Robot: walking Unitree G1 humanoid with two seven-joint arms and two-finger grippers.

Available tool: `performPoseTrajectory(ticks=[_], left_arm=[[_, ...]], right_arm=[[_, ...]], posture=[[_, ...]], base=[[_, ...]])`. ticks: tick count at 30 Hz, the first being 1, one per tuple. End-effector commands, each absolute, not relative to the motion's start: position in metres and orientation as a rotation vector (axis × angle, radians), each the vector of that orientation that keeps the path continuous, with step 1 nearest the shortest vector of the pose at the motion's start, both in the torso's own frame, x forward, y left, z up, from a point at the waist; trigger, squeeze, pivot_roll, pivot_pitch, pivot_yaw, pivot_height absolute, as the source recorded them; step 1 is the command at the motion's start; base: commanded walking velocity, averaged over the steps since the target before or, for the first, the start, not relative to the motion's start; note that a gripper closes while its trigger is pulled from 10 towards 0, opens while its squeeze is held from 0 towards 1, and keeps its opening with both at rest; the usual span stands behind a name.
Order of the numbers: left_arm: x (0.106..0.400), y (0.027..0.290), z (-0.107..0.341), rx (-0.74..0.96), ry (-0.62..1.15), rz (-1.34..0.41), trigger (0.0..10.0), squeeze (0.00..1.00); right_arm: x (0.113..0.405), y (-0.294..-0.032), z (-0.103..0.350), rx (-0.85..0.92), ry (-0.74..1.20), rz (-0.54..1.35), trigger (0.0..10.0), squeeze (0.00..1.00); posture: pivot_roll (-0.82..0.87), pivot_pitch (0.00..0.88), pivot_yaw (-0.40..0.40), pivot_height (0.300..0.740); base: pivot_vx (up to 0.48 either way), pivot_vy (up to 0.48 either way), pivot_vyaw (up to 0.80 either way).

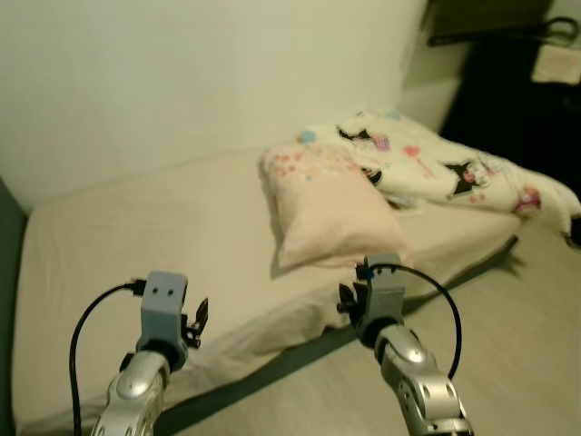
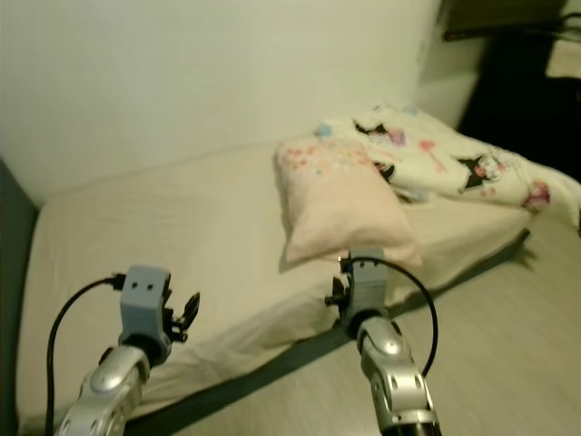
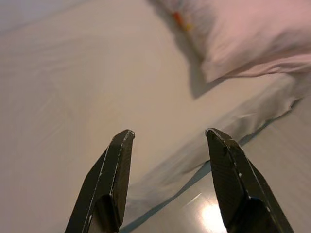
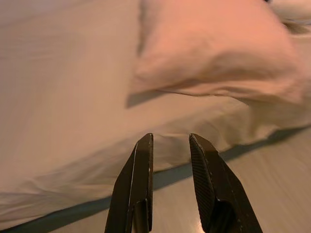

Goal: Clean up the room

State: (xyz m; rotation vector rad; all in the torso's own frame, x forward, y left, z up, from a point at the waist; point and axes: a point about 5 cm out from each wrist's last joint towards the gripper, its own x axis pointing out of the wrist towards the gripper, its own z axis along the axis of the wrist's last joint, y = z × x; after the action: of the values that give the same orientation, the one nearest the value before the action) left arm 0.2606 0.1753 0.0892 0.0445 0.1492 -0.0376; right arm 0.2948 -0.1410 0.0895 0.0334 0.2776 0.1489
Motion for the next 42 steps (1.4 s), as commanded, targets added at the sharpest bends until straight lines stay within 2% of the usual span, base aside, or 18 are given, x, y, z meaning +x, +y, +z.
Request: performPoseTrajectory(ticks=[1, 4, 21, 23, 27, 35, 42], left_arm=[[0.260, 0.174, 0.089, 0.038, 0.142, -0.043, 10.0, 0.00], [0.259, 0.172, 0.090, 0.024, 0.130, -0.045, 10.0, 0.00], [0.258, 0.168, 0.092, -0.005, 0.108, -0.054, 10.0, 0.00], [0.259, 0.169, 0.092, -0.003, 0.109, -0.053, 10.0, 0.00], [0.259, 0.169, 0.091, -0.001, 0.109, -0.051, 10.0, 0.00], [0.259, 0.169, 0.091, -0.002, 0.108, -0.048, 10.0, 0.00], [0.259, 0.172, 0.091, -0.006, 0.105, -0.032, 10.0, 0.00]], right_arm=[[0.294, -0.142, 0.087, 0.027, 0.293, 0.153, 10.0, 0.00], [0.294, -0.139, 0.086, 0.021, 0.304, 0.173, 10.0, 0.00], [0.297, -0.137, 0.087, 0.003, 0.298, 0.193, 10.0, 0.00], [0.296, -0.136, 0.086, -0.041, 0.304, 0.212, 10.0, 0.00], [0.294, -0.131, 0.083, -0.113, 0.321, 0.265, 10.0, 0.00], [0.292, -0.125, 0.081, -0.124, 0.333, 0.321, 10.0, 0.00], [0.288, -0.119, 0.079, -0.137, 0.337, 0.385, 10.0, 0.00]], posture=[[-0.07, 0.045, -0.001, 0.740], [-0.07, 0.044, -0.009, 0.740], [-0.07, 0.043, -0.020, 0.740], [-0.07, 0.044, -0.021, 0.740], [-0.07, 0.043, -0.022, 0.740], [-0.07, 0.040, -0.019, 0.740], [-0.07, 0.042, -0.021, 0.740]], base=[[0.000, 0.000, -0.41], [0.000, 0.000, 0.00], [0.322, 0.000, 0.00], [0.337, 0.000, 0.00], [0.337, 0.000, 0.80], [0.322, 0.000, 0.80], [0.215, 0.000, 0.00]])
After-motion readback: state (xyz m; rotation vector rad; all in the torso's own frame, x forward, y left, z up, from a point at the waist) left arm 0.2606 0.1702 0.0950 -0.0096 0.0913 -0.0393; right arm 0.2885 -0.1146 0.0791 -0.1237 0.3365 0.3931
